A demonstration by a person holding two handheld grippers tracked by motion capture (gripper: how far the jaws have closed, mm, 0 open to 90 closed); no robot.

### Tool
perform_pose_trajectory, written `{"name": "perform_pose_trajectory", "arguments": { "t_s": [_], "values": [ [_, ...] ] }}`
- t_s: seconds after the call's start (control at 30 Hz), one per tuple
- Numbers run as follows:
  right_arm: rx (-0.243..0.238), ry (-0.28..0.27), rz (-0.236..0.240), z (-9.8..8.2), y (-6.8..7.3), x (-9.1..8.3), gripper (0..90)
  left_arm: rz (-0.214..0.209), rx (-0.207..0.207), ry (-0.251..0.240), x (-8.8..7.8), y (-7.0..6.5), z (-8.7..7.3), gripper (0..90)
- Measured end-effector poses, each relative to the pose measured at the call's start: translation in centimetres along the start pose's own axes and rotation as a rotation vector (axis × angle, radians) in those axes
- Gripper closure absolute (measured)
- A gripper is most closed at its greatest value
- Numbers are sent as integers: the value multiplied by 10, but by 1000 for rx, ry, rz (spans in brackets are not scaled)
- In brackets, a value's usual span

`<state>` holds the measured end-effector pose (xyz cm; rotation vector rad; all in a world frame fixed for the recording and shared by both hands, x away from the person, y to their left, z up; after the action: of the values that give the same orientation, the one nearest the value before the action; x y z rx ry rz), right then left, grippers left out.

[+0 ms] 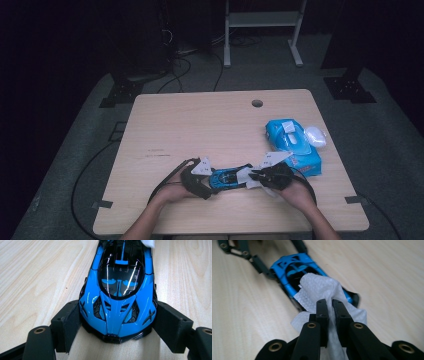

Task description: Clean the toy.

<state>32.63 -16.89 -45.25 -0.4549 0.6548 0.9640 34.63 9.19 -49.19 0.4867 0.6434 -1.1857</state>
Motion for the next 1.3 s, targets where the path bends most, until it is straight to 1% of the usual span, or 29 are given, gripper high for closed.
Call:
{"name": "perform_pose_trajectory", "arguments": {
  "t_s": [0.1, 0.17, 0.2, 0.27, 0.3, 0.37, 0.43, 0.47, 0.63, 0.67, 0.77, 0.83, 0.9, 0.93, 1.0, 1.1, 1.17, 1.27, 1.3],
  "values": [
    [31, -23, -18, 2, -8, -4, 839, 1, 1, 0, 0, 0, 0, 252],
    [38, -24, -28, 5, -12, -1, 838, 1, -2, -1, 0, 0, 0, 252],
    [41, -19, -32, 7, -13, 3, 838, 2, -2, 0, 0, 0, 0, 252],
    [33, 14, -37, 8, -17, 13, 839, 1, -4, 0, 0, 0, 0, 252],
    [34, 20, -36, 8, -18, 17, 839, 1, -3, 3, 0, 0, 0, 251],
    [66, -2, -26, 9, -21, 21, 839, 0, -5, -1, 0, 0, 0, 251],
    [73, -6, -35, 13, -22, 24, 838, 0, -5, -2, 0, 0, 0, 252],
    [64, -7, -36, 14, -22, 25, 839, 0, -6, -1, 0, 0, 0, 252],
    [69, 2, -32, 11, -22, 21, 838, 0, -1, -2, 0, 0, 0, 252],
    [65, 3, -38, 10, -21, 18, 838, 0, -1, -2, 0, 0, 0, 252],
    [49, -23, -35, 10, -15, 8, 838, 1, -1, -2, 0, 0, 0, 252],
    [39, -42, -29, 10, -9, 1, 839, 1, -1, -2, 0, 0, 0, 252],
    [28, -52, -20, 9, -5, -3, 839, 1, -1, -2, 0, 0, 0, 252],
    [31, -51, -16, 8, -3, -4, 839, 2, 0, -2, 0, 0, 0, 252],
    [20, -37, -4, 5, -2, -2, 839, 3, -2, 0, 0, 0, 0, 252],
    [34, -15, 11, -2, 0, 6, 838, 5, -1, 3, 0, -1, 0, 252],
    [37, -32, 20, -1, 4, 10, 839, 5, -2, 2, 0, 0, 0, 252],
    [5, -14, 42, 6, 10, 18, 839, 3, -1, 1, 0, 0, 0, 252],
    [-18, -2, 34, 10, 13, 22, 839, 2, 0, 4, 0, 0, 0, 252]
  ]
}}
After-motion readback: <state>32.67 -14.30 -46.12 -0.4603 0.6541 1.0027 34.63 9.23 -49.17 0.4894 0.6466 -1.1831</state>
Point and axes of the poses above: each handheld gripper's, and its own axes: x roughly forward along the jaws, z roughly out of its top, y roughly to its left, the point moved 2 cm from there along x, roughly forward along the jaws, and after that the axes turned 3 degrees about -x, right-handed, at the moved point
